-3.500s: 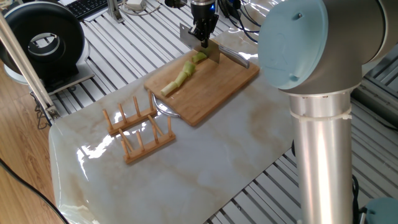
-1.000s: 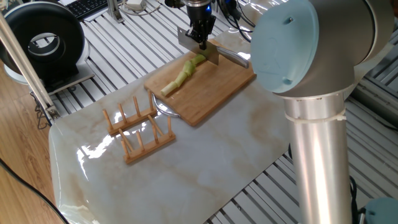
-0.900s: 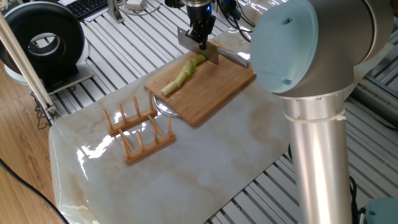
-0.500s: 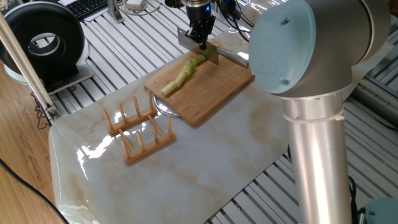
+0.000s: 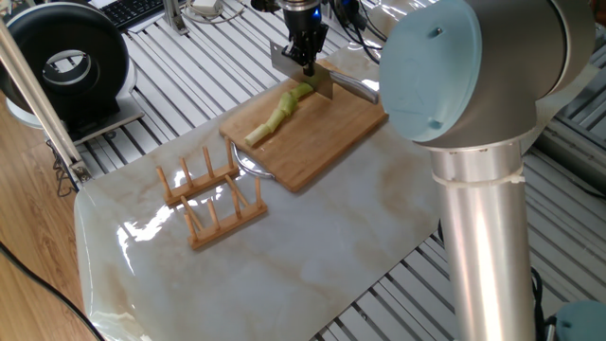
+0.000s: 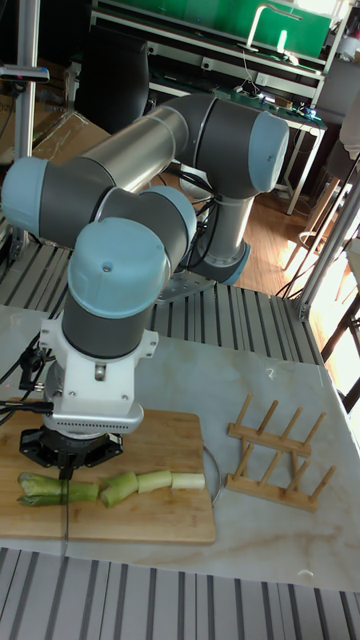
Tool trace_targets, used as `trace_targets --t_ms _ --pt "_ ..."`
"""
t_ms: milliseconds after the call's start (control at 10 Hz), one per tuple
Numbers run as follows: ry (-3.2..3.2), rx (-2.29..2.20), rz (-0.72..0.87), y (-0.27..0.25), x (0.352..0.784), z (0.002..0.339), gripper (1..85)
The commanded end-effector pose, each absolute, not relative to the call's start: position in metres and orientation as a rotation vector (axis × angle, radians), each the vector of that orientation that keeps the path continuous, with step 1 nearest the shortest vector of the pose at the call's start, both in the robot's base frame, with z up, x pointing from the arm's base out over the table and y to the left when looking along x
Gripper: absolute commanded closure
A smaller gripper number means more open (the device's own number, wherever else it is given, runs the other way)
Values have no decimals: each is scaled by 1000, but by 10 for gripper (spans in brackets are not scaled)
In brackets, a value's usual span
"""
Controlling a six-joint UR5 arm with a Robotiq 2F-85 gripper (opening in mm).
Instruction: Chop the scallions
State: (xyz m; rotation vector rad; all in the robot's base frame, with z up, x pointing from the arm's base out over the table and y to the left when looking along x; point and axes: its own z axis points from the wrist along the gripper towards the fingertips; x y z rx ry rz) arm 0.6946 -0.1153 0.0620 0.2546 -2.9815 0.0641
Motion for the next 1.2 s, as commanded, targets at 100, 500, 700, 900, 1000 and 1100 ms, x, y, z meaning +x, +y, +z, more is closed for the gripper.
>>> trace_targets --t_ms 100,500,700,900,1000,1100 --pt "-3067 227 -11 -109 711 54 843" --pt "-3074 226 -58 -104 711 61 843" --pt "-3083 236 -62 -106 712 58 843" --pt "-3079 260 -58 -116 709 47 843" --pt "-3059 267 -30 -120 705 47 843" --pt "-3028 258 -12 -118 700 54 843"
